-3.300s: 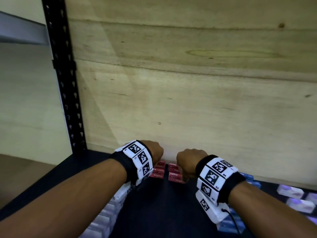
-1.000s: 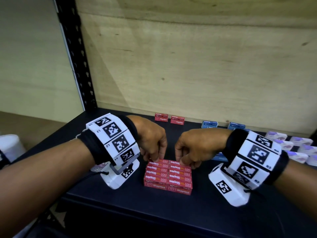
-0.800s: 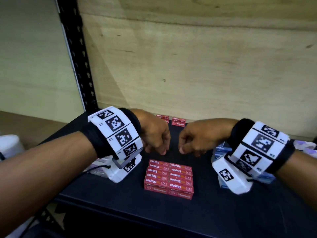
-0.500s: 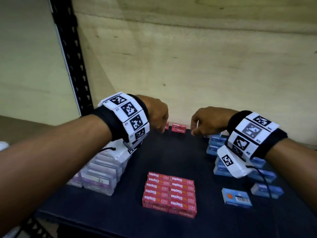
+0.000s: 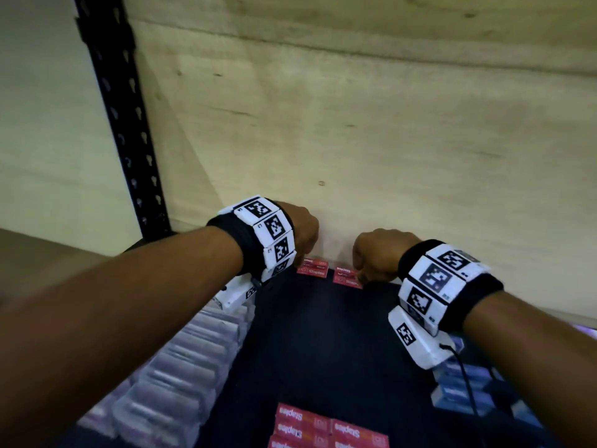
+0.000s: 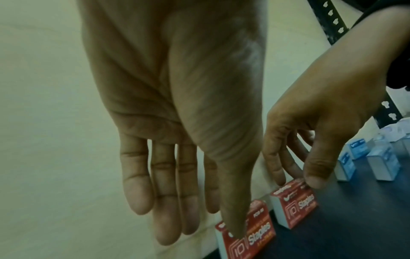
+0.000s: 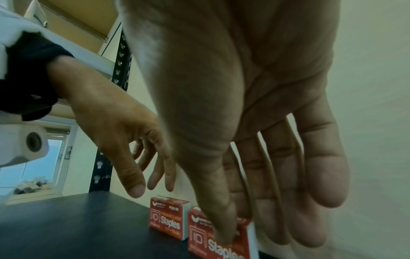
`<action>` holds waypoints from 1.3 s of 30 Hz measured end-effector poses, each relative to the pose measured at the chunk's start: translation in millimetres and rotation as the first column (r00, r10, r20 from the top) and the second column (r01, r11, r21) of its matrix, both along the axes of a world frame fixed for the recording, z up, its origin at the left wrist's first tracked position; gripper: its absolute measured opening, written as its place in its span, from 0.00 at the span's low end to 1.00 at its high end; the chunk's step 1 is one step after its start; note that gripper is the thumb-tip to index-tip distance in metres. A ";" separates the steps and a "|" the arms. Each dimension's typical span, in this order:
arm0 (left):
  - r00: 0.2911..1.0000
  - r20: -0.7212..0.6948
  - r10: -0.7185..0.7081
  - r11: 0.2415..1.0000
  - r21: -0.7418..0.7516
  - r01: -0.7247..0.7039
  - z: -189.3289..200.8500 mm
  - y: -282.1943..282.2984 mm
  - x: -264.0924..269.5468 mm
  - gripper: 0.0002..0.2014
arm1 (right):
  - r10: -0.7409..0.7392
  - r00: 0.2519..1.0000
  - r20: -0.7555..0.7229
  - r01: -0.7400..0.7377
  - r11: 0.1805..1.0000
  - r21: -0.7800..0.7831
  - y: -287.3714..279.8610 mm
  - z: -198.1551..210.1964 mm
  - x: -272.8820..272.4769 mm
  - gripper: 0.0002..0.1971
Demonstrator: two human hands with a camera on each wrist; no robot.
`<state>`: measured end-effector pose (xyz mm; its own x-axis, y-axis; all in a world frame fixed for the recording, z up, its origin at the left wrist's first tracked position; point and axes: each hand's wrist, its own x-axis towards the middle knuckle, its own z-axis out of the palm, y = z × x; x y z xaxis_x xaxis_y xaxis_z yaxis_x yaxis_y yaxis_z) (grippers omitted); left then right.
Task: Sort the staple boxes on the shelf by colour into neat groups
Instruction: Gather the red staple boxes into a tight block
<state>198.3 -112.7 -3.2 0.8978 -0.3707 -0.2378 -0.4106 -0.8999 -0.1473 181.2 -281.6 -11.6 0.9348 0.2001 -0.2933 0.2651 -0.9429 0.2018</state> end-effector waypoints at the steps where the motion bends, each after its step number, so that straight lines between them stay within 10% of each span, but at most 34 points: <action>1: 1.000 -0.003 -0.004 1.000 0.012 0.004 -1.7 -2.0 2.2 0.15 | 0.001 1.000 -0.005 -0.001 1.000 -0.004 0.7 -0.3 2.2 0.14; 12: 0.997 -0.077 -0.018 0.998 0.067 0.023 0.0 -13.5 6.6 0.01 | 0.023 1.000 -0.008 -0.022 0.999 0.047 -0.8 1.7 2.9 0.12; 39: 0.946 -0.323 -0.031 0.999 0.004 0.035 6.8 0.4 -151.9 0.04 | 0.179 0.956 -0.233 -0.143 0.976 0.164 -16.8 16.8 -157.6 0.06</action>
